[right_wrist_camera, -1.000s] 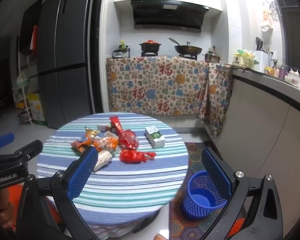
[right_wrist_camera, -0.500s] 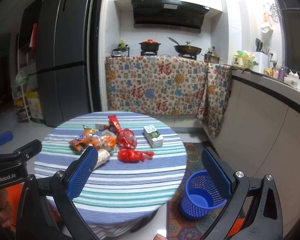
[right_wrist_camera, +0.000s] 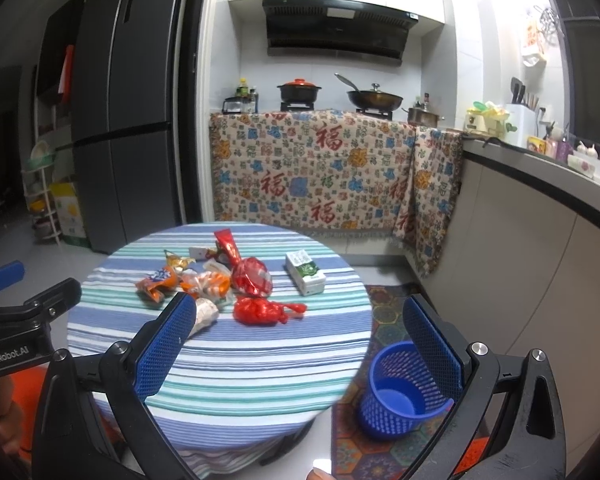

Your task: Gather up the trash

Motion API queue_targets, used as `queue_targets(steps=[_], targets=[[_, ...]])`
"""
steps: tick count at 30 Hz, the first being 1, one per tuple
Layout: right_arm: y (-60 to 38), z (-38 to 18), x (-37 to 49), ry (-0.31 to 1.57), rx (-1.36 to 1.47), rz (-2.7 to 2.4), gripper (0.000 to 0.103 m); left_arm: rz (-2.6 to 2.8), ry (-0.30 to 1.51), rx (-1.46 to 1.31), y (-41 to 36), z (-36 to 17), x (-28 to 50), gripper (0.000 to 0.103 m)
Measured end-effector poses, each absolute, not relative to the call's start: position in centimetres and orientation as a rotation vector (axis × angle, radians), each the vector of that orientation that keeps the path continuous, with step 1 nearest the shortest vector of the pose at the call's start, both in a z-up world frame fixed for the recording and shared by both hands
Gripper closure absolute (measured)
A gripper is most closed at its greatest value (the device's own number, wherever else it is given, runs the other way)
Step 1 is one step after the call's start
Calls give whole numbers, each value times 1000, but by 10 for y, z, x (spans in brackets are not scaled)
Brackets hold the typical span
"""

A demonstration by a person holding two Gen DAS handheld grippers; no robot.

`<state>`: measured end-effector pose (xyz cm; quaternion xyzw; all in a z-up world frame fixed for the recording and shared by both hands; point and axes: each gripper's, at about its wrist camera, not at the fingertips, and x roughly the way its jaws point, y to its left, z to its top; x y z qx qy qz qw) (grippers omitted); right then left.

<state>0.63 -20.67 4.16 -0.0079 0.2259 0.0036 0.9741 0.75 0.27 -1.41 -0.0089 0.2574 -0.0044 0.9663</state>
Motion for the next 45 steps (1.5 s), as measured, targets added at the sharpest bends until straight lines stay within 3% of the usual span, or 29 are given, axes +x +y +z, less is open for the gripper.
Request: queue_targets(steps=[45], targets=[[-211,13,36,521,-8,21,0,-8,587,0,6,-41,39,0]])
